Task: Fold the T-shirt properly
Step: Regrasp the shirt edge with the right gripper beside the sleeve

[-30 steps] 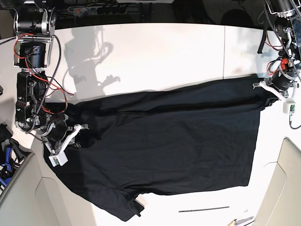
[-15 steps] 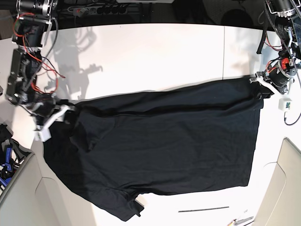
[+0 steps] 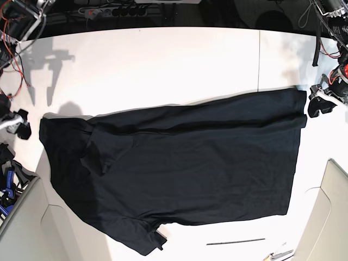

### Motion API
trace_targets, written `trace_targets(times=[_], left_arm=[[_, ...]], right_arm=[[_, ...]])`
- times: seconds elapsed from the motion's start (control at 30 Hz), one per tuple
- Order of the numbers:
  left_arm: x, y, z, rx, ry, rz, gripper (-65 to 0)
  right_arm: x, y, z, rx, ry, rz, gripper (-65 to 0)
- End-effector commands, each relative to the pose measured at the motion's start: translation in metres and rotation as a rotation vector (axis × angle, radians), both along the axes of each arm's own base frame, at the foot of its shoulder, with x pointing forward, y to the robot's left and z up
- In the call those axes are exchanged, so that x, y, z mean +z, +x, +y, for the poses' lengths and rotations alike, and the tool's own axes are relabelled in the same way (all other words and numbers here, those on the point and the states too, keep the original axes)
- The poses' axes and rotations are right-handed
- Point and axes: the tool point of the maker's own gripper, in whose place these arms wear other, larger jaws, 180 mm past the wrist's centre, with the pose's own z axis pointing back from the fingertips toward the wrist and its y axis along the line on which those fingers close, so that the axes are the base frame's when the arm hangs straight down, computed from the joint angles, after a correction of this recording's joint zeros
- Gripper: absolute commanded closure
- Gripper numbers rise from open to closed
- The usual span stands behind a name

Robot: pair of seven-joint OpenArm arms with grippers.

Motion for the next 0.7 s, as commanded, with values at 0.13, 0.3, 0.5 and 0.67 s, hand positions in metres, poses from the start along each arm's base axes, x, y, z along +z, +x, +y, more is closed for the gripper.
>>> trace_targets(times=[0.13,0.3,0.5,0.67], left_arm=[[0.013,0.007,0.008,0.038,0.001,-0.041,-37.6],[0.000,0.003,0.001,0.085,-0.043,-0.025,-37.6],[-0.016,-0.004,-0.012,0.104,-0.069,-0.002,-37.6],[-0.026,-0.009,-0.024,0.107,-0.107,0.006,-37.6]], right_arm=[[0.004,-0.005,-0.015,-0.047,-0.034,-0.030,-35.0],[-0.018,-0.009,-0.014,-0.071,0.039,-0.007,-35.0],[-0.044,-0.013,-0.013,-0.091,0.104,0.015,-35.0],[-0.048,-0.006,-0.004,-0.099,0.188,-0.009,-35.0]])
